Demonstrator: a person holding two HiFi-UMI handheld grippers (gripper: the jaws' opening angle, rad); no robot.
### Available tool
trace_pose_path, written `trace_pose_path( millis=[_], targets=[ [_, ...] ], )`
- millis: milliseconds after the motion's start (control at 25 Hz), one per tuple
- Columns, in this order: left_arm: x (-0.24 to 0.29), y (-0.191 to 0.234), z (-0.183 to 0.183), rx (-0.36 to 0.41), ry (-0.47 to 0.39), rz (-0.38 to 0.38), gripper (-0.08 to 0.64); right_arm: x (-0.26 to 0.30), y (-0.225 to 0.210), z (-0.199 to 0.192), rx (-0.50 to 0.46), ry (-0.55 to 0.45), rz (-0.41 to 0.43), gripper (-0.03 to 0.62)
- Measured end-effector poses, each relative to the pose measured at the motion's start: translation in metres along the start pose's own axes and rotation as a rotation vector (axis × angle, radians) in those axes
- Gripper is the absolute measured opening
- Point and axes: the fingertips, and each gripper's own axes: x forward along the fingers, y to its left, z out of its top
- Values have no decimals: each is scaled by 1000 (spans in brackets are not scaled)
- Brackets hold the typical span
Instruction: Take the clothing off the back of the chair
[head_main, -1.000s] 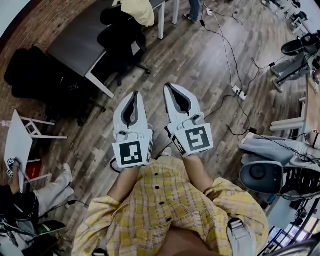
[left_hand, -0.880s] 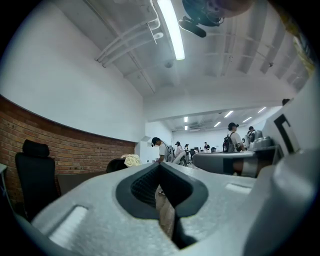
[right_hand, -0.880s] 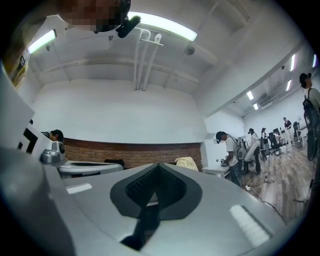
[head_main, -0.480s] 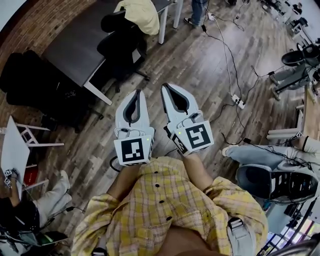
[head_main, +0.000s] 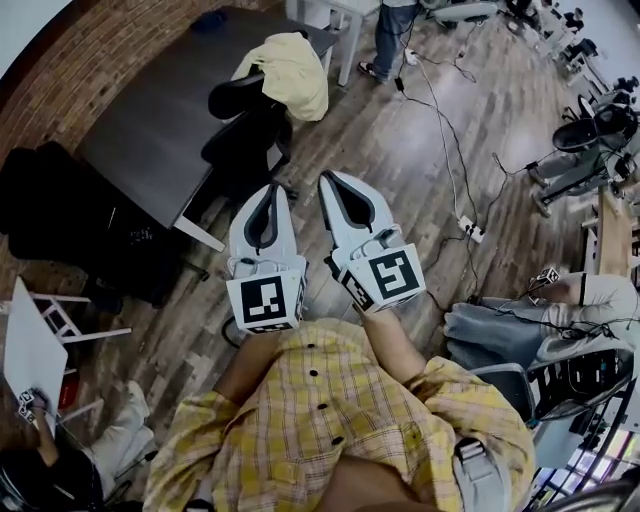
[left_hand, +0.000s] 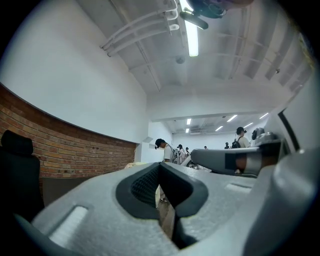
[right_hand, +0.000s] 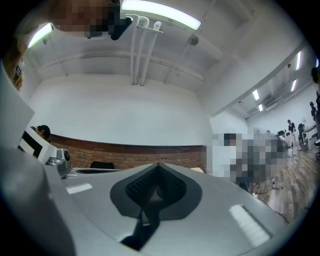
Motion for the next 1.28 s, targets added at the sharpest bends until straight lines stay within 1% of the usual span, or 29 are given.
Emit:
trace_pose_path(
  millis=[120,280,400,560,800,920,1120,1280],
  targets=[
    [24,19,6,5,0,-22,0,33,-5,2,-1,-1,-22,3],
    [49,44,3,10,17,-55,0,74,-12,-2,1,4,-58,3],
    [63,58,2,12,18,-82,0,95,-13,-6,4,13,-67,3],
    [77,74,-4,-5,25,-95,0,115,-14,-11,-8,23,-81,3],
    [94,80,-10,-22,35,-123,0,134,-23,-14,-18,51,-97,2],
    [102,83,-9,-28,32,-121,0,141,-29,-17,-23,59,-97,3],
    [117,85,-17,-37,50,-108,0,153,-43,-22,-12,70,-88,2],
    [129,81,-16,-21,49,-99,0,166,-59,-21,-14,70,-71,2]
  ],
)
